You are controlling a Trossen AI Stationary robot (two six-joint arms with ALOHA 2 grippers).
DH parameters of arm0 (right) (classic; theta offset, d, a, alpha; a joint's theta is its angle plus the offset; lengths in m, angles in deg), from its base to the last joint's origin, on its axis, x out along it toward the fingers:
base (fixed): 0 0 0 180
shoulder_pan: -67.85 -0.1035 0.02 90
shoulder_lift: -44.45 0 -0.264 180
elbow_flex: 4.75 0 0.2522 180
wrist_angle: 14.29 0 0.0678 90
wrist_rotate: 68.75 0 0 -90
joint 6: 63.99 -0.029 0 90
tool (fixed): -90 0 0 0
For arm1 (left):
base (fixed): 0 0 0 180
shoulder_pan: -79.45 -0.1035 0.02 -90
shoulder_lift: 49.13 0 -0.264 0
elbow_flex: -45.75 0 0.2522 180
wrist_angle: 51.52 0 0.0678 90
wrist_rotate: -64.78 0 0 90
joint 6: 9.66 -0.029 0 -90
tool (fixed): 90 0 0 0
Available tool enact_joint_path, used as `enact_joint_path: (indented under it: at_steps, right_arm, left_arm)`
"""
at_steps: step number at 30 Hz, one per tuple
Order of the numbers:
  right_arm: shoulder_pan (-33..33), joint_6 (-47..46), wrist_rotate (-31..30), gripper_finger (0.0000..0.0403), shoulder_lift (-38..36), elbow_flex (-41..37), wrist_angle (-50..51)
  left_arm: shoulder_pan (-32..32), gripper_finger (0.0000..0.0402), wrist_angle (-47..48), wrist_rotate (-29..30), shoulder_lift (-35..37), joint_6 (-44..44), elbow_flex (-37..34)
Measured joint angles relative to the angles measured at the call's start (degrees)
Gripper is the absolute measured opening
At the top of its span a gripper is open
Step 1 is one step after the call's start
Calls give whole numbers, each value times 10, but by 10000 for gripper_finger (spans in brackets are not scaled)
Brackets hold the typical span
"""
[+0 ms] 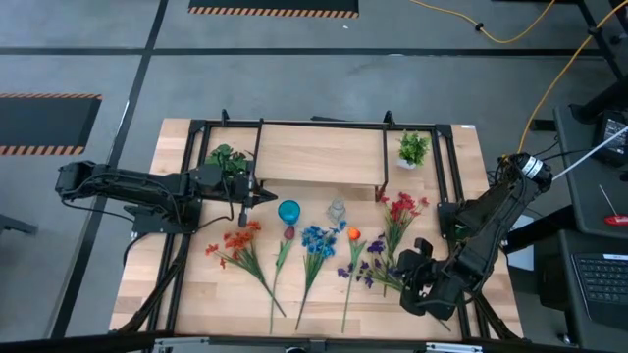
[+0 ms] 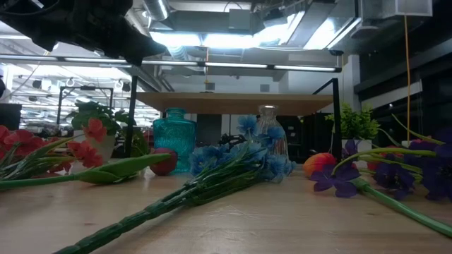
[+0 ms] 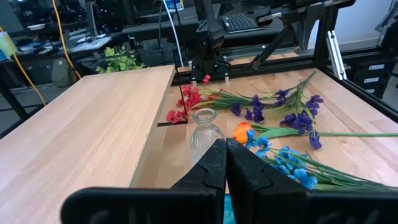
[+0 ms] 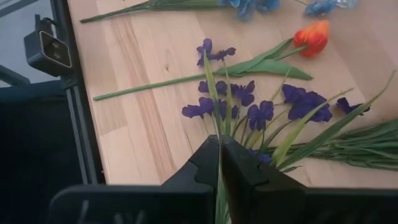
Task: Pick and place flowers into a vace then onto a shelf
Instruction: Put the purple flowers into the transparent blue vase
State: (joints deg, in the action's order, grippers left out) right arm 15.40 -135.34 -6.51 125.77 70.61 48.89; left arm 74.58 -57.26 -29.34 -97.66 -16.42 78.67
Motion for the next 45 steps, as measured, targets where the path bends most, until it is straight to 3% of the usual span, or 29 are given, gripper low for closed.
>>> enact_joint_path:
  at_steps: [6, 18, 24, 37, 45]
  right_arm:
    - [1, -39, 47, 40, 0, 0, 4]
    - [-2, -65, 81, 171, 0, 0, 53]
    - [-3, -69, 81, 214, 0, 0, 43]
    - [-31, -100, 82, 226, 82, 0, 38]
    - [-34, -140, 119, 226, 145, 0, 30]
  left_arm:
    - [0, 3, 0, 0, 0, 16, 0]
    - [0, 3, 0, 0, 0, 45, 0]
    - [0, 3, 0, 0, 0, 45, 0]
    - [0, 3, 0, 0, 0, 45, 0]
    - [0, 3, 0, 0, 0, 46, 0]
